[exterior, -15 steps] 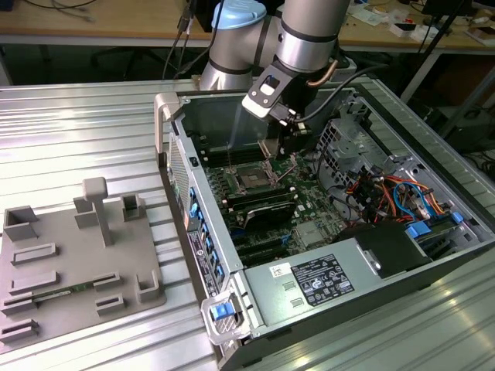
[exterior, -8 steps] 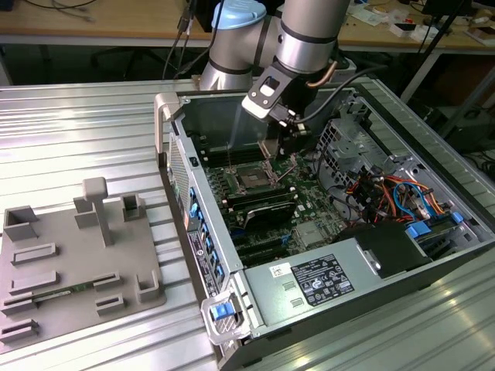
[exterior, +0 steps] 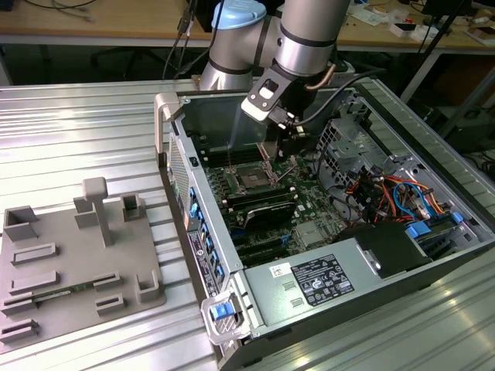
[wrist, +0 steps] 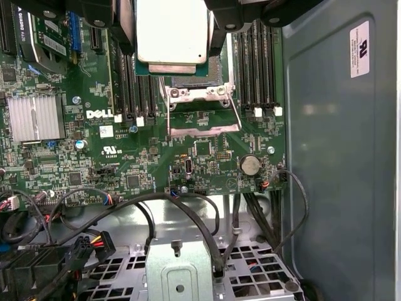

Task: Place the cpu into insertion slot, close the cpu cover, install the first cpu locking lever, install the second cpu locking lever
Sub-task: 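Place the cpu into insertion slot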

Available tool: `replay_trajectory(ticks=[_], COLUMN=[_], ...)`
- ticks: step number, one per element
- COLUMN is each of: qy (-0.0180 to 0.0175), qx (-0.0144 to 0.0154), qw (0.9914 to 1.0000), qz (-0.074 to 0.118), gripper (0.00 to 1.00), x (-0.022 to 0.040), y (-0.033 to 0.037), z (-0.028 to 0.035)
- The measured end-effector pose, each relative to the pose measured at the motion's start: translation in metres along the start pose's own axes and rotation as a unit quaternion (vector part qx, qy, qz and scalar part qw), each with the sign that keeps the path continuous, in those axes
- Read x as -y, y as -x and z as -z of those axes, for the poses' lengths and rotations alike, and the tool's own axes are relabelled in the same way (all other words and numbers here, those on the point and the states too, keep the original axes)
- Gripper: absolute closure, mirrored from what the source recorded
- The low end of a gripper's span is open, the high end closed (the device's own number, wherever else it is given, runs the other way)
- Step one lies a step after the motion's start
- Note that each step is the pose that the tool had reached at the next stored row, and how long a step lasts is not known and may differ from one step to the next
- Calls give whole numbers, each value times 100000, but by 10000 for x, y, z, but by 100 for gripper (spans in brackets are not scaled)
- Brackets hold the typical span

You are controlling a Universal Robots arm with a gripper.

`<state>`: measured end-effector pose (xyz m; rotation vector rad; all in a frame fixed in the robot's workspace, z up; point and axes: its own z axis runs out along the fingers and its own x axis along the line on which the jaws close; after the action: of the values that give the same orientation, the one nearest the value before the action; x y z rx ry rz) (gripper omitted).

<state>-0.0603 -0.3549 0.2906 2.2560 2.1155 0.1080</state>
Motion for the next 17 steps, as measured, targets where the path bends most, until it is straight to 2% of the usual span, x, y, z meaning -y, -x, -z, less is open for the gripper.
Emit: replay_trajectory(ticks=[17], qy=[-1], qx=[-35], qw=[100000], qz=[210], gripper=[45], x=[1], y=[0], z=[-19])
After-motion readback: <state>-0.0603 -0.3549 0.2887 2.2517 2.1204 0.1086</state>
